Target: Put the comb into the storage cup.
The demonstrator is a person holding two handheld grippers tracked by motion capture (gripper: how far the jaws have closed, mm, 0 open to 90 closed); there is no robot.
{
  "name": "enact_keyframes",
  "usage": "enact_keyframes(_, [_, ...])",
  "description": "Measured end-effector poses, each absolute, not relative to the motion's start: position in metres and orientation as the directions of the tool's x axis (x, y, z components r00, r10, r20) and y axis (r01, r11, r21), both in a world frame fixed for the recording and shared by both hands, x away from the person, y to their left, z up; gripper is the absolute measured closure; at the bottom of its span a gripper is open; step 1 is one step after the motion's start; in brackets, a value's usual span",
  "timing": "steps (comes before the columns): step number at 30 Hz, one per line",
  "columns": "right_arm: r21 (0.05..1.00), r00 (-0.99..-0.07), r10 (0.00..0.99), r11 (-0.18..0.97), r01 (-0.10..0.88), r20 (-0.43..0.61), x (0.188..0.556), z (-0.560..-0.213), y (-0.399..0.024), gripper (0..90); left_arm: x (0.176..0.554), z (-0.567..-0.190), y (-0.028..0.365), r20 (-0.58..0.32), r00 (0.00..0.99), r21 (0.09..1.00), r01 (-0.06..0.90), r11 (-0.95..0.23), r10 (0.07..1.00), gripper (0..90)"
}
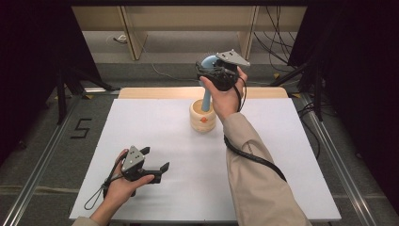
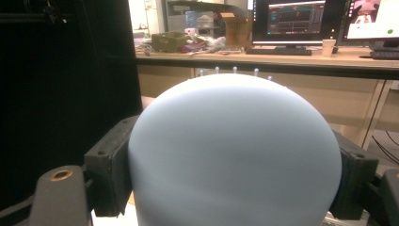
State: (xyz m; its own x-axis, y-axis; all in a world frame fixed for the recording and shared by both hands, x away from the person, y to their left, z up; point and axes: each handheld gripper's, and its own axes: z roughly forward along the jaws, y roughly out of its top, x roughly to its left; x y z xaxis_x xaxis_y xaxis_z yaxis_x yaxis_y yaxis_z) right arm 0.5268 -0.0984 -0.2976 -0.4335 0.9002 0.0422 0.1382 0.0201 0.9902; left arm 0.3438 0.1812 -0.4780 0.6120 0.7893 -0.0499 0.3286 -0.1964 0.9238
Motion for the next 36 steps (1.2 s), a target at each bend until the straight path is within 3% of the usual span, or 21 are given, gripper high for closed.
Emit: enact_keyframes(36, [0.988,-0.436,0.900,0.037,0.151,0.033,0.5319,-0.3054,-0.0934,21.0,0.3435,-0.4787,0.1804,-0.054,0.613,0.923,0.331,-0.194,0.789,5.7])
